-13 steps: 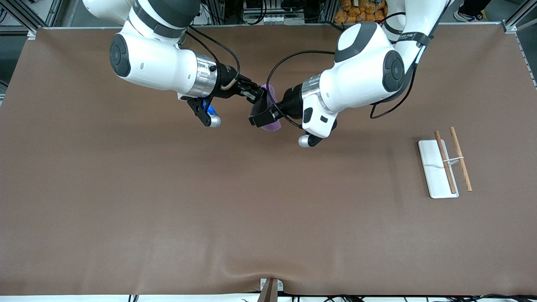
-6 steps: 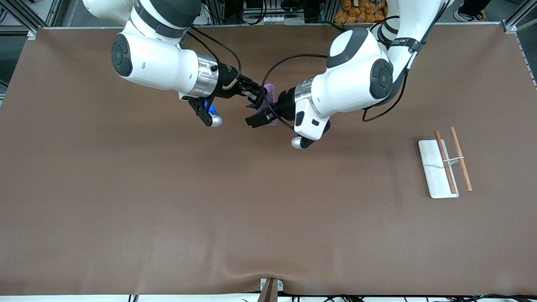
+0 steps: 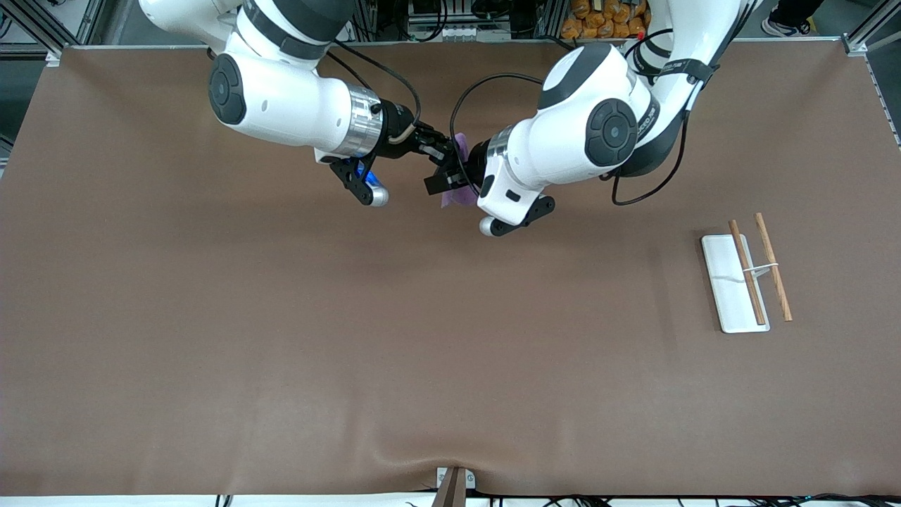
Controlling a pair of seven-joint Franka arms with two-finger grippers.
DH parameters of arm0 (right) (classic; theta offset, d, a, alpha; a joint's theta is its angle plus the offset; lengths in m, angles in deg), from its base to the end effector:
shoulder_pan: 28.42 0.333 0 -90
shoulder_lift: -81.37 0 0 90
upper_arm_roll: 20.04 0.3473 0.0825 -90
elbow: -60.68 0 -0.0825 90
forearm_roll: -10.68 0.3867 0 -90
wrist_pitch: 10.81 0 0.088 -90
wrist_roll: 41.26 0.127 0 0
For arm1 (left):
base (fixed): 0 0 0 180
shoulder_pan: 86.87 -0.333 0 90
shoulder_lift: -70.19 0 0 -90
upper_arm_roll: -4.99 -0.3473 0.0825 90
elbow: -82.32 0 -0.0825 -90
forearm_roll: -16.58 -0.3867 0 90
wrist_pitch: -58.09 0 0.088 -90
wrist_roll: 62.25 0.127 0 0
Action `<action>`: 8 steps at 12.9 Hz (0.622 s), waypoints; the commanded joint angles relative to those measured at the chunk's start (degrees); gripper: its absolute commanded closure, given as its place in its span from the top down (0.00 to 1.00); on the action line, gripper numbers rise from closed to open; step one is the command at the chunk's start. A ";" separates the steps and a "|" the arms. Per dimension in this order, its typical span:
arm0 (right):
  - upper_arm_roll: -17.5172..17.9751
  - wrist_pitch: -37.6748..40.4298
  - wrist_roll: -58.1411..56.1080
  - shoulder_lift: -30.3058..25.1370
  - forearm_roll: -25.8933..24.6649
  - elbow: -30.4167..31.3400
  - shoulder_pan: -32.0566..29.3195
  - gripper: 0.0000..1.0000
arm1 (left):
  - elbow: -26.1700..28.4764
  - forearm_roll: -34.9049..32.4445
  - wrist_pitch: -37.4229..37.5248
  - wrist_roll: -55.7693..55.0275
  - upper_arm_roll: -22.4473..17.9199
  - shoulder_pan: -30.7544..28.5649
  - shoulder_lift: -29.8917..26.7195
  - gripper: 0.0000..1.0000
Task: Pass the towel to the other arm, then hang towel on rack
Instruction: 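Grasp the towel with the left gripper beside the right gripper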
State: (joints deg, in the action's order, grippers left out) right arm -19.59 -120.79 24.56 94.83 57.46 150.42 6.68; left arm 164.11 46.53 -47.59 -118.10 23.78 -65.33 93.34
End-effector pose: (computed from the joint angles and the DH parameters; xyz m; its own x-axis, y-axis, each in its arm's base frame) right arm 0.5037 0.4393 0.5554 0.6210 -0.4481 -0.6431 -0.7437 -0.5961 -0.3028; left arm 0.5252 -0.4594 0.5052 0.8179 0.2849 -0.4999 0.4782 -0.8198 0.3152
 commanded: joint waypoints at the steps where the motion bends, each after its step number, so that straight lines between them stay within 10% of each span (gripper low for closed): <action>1: -0.71 -0.15 0.89 0.86 0.32 -1.94 0.76 0.00 | -1.11 -1.38 1.79 1.36 0.19 0.52 -0.12 1.00; 4: -0.71 -0.06 0.89 0.86 0.32 -1.94 0.59 0.00 | -1.02 -1.47 2.58 1.53 1.77 0.34 -0.56 0.98; 6: -0.71 0.02 0.89 0.86 0.32 -1.94 0.50 0.00 | -1.11 -1.47 5.12 2.23 1.60 -0.36 -0.56 0.79; 8: -0.71 0.02 0.80 0.86 0.32 -1.94 0.32 0.00 | -1.11 -1.38 5.22 2.32 1.42 -0.54 -0.56 0.39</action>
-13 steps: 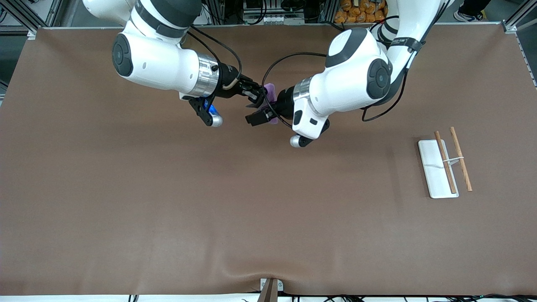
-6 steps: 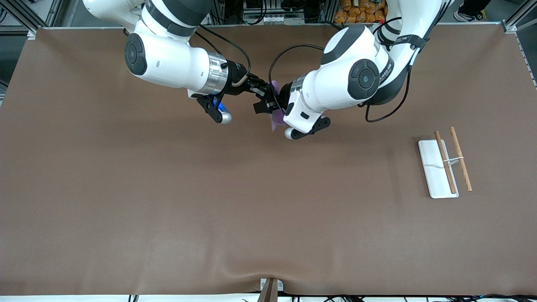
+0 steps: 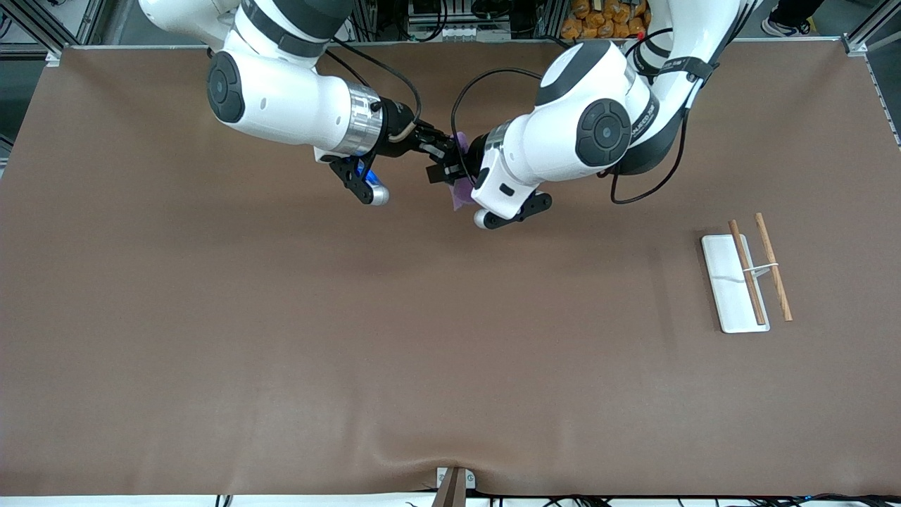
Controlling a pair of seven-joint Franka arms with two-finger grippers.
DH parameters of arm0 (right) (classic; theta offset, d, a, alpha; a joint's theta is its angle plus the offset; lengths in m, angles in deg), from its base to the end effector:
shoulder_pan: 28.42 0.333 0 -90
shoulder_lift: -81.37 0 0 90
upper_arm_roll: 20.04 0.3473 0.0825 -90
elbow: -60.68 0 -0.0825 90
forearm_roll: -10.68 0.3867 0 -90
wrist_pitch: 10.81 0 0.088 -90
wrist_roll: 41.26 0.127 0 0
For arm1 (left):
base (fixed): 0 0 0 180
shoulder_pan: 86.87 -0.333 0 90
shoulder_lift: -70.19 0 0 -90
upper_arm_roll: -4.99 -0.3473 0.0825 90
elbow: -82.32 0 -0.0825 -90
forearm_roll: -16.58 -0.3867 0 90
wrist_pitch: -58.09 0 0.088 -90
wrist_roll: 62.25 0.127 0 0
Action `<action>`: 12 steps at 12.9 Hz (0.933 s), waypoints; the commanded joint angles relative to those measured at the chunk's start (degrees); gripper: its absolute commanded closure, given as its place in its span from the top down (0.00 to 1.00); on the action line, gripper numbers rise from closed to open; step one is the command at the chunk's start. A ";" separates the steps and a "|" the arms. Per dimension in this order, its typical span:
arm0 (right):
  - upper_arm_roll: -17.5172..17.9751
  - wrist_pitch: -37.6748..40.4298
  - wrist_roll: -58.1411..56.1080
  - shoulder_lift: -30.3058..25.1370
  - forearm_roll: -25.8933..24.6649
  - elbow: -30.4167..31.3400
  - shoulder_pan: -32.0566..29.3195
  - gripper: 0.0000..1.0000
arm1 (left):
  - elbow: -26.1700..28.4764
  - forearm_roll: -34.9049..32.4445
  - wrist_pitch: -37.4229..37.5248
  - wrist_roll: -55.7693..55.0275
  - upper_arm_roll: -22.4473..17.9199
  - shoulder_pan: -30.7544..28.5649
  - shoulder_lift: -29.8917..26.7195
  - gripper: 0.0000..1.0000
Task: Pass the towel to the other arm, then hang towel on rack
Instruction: 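Grasp the towel with the left gripper beside the right gripper, then open the right gripper while the left gripper carries the towel away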
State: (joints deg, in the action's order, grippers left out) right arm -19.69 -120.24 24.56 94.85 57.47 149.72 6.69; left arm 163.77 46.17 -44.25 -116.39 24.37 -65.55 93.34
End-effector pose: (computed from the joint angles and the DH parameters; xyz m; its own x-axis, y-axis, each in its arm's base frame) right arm 0.5040 0.4394 0.5607 0.6256 -0.4421 -0.6428 -0.7395 -0.5987 -0.3079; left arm 0.5159 -0.4599 0.5048 0.8252 0.2372 -0.5126 0.4298 -0.8526 0.2974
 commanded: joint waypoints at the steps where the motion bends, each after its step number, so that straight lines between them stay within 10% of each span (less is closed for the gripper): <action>1: -0.70 -0.52 0.80 0.85 0.32 -1.24 0.31 0.00 | -0.77 -0.85 1.89 0.61 0.74 -0.49 -0.48 0.19; 2: -0.61 -0.52 0.71 0.85 0.32 -1.33 0.22 0.00 | -0.77 -0.59 1.89 0.78 0.74 -1.10 -0.48 0.01; 6: -0.70 -0.26 0.62 0.85 0.41 -1.60 -0.13 0.00 | -1.13 -0.85 2.67 1.75 0.66 -1.37 -1.18 0.00; 7: -0.70 -0.09 0.80 0.85 0.67 -1.51 -0.30 0.10 | -1.73 -0.93 3.90 1.93 0.65 -2.76 -1.44 0.00; 8: -0.79 0.09 0.97 0.93 1.02 -1.51 -0.83 0.86 | -2.96 -0.76 5.39 2.28 0.83 -4.60 -1.45 0.00; 9: -0.79 0.35 1.24 0.85 1.02 -1.51 -1.18 1.00 | -3.67 -0.76 6.97 3.24 0.83 -6.28 -1.88 0.00; 12: -0.96 2.19 1.15 0.85 1.02 -1.51 -2.14 1.00 | -3.68 0.47 9.96 8.06 0.92 -12.51 -3.47 0.00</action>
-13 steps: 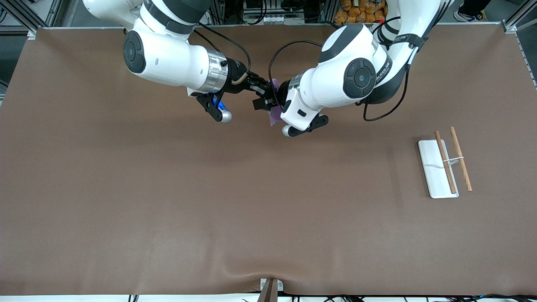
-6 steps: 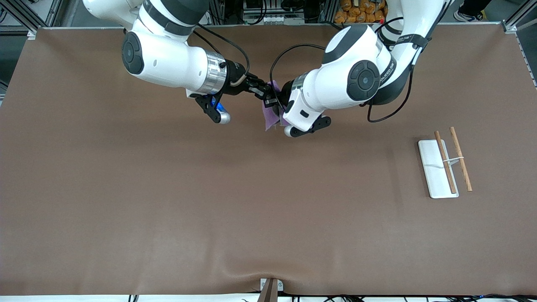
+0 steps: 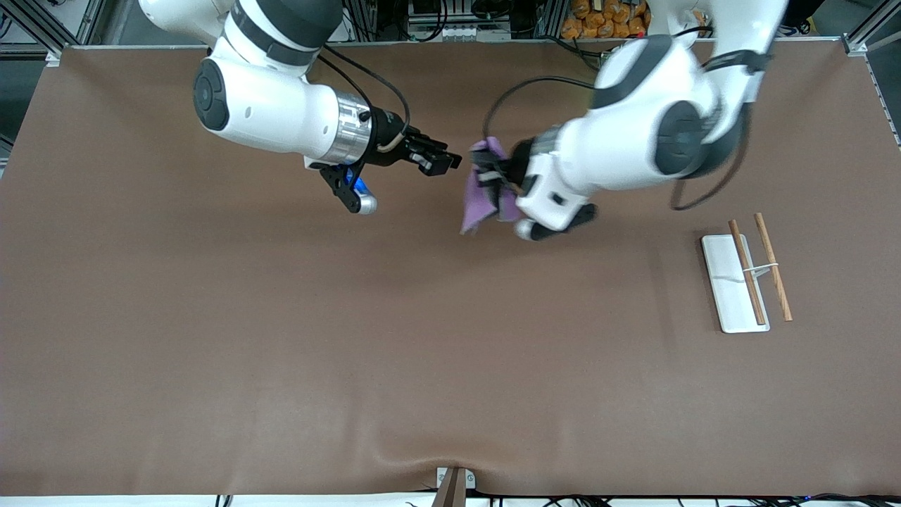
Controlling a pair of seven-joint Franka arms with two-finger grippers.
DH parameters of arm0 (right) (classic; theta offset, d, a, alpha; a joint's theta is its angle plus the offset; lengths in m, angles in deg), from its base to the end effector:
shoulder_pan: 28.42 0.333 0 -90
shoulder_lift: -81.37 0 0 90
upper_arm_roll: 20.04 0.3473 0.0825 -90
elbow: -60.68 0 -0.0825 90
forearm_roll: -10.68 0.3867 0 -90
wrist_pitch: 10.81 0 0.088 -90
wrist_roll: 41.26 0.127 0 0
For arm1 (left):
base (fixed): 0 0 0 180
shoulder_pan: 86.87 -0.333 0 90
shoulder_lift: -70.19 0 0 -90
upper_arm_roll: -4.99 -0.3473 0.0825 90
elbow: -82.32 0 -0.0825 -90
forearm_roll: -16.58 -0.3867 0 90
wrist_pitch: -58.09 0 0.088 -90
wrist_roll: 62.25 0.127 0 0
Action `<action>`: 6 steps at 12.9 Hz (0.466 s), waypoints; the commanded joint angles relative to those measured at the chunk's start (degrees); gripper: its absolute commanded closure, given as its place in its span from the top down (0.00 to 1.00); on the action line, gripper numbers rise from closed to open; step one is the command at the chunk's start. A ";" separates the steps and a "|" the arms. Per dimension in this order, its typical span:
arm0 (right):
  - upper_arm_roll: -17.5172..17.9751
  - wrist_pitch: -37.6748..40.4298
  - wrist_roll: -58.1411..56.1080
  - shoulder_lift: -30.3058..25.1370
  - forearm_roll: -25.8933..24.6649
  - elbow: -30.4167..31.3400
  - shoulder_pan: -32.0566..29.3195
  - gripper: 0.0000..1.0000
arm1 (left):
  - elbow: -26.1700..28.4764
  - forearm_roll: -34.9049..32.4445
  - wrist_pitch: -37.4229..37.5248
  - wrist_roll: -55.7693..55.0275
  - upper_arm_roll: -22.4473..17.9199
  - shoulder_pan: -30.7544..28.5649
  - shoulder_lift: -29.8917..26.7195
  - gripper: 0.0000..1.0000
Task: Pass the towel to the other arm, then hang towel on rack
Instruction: 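Open the right gripper while the left gripper carries the towel away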
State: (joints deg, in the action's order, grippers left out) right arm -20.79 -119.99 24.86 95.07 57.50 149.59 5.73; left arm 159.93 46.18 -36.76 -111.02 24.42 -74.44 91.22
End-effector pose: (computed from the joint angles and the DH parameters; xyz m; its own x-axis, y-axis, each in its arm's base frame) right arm 0.5189 0.4228 0.5587 0.6057 -0.4686 -0.6431 -0.7623 -0.5736 -0.3000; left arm 0.5631 -0.3720 0.5523 0.8438 0.2300 -0.4848 0.4249 -0.8382 0.3419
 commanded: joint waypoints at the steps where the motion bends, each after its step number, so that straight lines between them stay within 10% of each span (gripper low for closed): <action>1: 0.14 3.25 0.59 0.62 0.91 -1.38 -2.32 1.00 | 0.17 0.46 4.65 5.07 0.87 -5.73 -1.44 0.00; 6: 0.05 13.61 -8.70 -0.17 0.20 -1.38 -9.52 1.00 | 2.44 -1.54 15.03 25.52 0.44 -18.56 -0.21 0.00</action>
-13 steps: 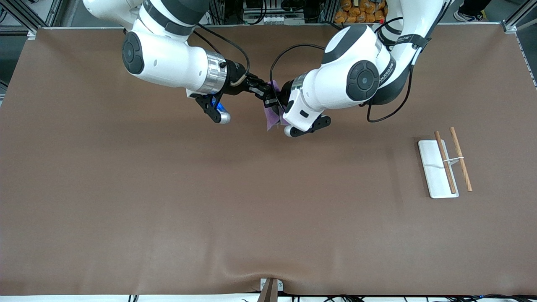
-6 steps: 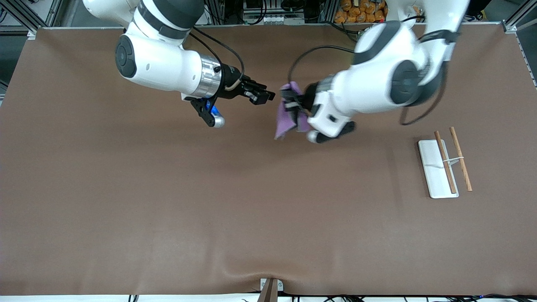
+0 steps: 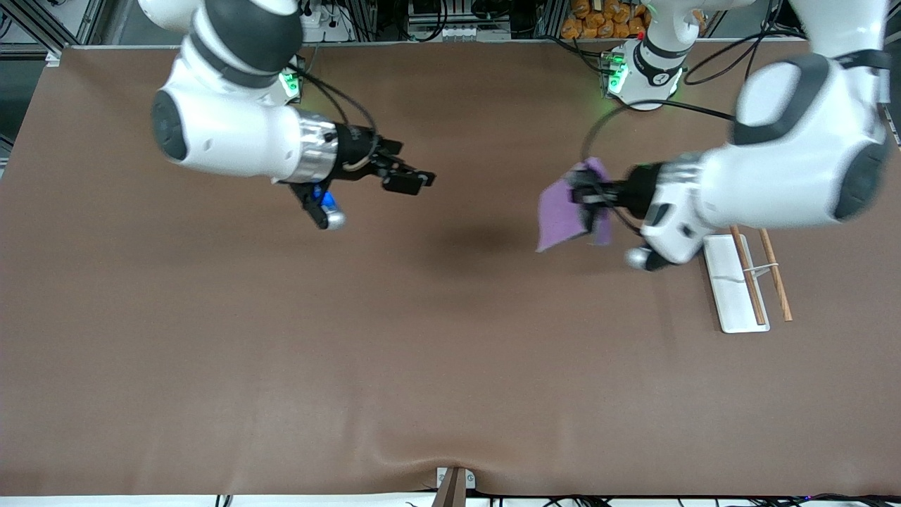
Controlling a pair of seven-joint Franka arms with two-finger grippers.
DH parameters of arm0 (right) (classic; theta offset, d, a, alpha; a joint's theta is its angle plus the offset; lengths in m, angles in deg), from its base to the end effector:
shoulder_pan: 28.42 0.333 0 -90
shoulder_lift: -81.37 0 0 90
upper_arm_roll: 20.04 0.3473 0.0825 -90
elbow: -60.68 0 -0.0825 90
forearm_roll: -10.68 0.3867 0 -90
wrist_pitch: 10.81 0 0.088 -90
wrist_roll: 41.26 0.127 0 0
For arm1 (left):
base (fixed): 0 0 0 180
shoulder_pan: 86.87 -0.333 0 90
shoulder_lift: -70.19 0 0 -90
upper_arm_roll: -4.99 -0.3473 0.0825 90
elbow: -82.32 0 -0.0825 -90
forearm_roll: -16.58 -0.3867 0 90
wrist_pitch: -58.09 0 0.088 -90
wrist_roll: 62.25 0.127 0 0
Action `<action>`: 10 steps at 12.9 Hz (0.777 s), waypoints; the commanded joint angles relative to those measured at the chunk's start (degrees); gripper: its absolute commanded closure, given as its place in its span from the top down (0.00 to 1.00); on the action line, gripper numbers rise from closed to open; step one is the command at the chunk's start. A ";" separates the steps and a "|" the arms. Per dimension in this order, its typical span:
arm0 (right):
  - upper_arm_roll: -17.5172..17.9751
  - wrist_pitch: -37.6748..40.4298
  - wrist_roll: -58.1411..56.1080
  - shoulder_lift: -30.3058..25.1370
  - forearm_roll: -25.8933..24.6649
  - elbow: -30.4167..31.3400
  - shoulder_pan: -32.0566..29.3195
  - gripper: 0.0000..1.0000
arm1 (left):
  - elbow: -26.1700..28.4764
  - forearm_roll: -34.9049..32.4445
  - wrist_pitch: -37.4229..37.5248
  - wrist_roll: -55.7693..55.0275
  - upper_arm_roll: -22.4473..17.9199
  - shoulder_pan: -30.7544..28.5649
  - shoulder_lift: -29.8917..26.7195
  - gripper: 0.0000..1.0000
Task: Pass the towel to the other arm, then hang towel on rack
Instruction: 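Open the right gripper while the left gripper carries the towel away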
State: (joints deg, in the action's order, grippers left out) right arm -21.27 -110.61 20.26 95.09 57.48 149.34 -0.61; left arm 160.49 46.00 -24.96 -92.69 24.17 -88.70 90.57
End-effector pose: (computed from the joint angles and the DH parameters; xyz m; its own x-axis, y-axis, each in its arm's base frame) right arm 0.5425 0.3629 0.5512 0.5958 -0.4445 -0.6689 -0.7447 -0.6177 -0.2528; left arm 0.6051 -0.2213 0.5436 0.8660 0.0980 -0.4903 0.3179 -0.8648 0.3886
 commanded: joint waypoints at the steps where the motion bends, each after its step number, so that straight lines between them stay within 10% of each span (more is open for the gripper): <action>1: 0.53 6.61 -5.08 -0.27 0.14 -1.12 -5.03 1.00 | 3.55 -5.12 3.34 10.88 0.68 -6.76 0.63 0.00; 10: 0.52 18.84 -28.25 -5.54 -31.39 -2.36 -13.39 1.00 | 14.36 -17.20 -8.15 40.44 0.59 -27.08 4.23 0.00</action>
State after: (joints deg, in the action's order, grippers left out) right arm -21.57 -93.80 -1.61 90.78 30.84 146.69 -12.36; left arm 171.30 29.79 -28.46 -55.85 23.88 -113.63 95.22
